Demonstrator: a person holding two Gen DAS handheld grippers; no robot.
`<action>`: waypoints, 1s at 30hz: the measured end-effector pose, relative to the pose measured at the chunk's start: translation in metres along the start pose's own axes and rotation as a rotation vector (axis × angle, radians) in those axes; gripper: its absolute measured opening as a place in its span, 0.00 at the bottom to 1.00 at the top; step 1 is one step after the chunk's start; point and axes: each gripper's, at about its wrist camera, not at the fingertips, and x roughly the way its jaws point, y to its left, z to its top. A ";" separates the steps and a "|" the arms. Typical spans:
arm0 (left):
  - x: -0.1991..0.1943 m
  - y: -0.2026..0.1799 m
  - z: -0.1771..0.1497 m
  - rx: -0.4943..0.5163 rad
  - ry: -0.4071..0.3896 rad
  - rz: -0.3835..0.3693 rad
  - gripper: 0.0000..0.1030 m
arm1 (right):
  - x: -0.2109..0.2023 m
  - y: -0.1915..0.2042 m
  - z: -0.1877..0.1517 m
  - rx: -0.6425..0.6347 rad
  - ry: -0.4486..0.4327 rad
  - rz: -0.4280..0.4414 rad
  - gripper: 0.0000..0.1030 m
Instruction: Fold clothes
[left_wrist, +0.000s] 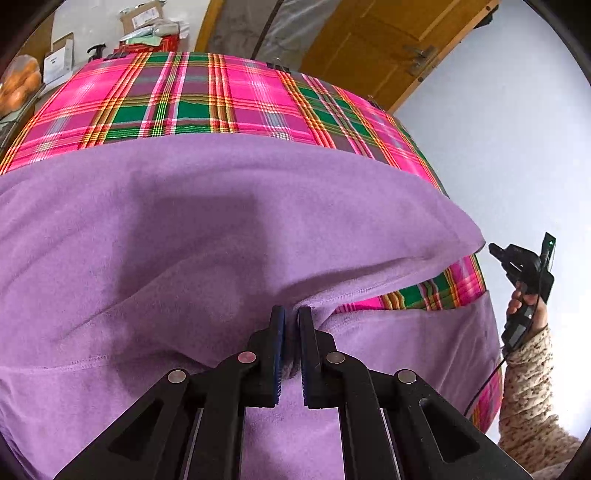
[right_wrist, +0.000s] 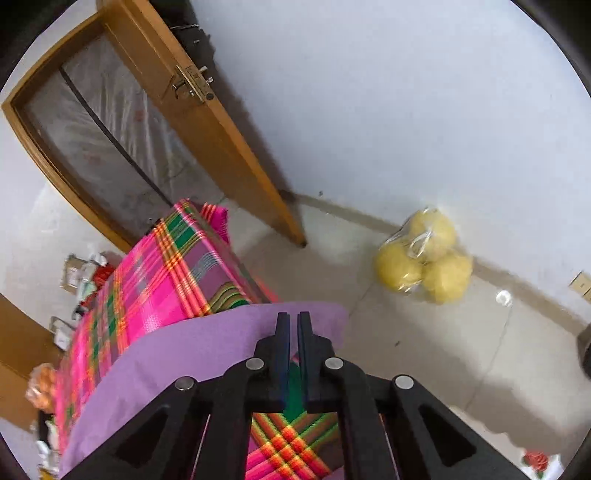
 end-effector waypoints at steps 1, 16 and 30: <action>0.000 0.000 0.000 -0.002 0.000 -0.002 0.07 | 0.002 -0.003 0.000 0.022 0.010 0.031 0.05; 0.002 0.005 0.000 -0.041 0.018 -0.018 0.07 | 0.032 -0.003 -0.002 0.076 0.108 0.126 0.27; 0.000 0.012 0.001 -0.069 0.021 -0.039 0.07 | -0.001 0.067 0.013 -0.284 -0.052 -0.121 0.02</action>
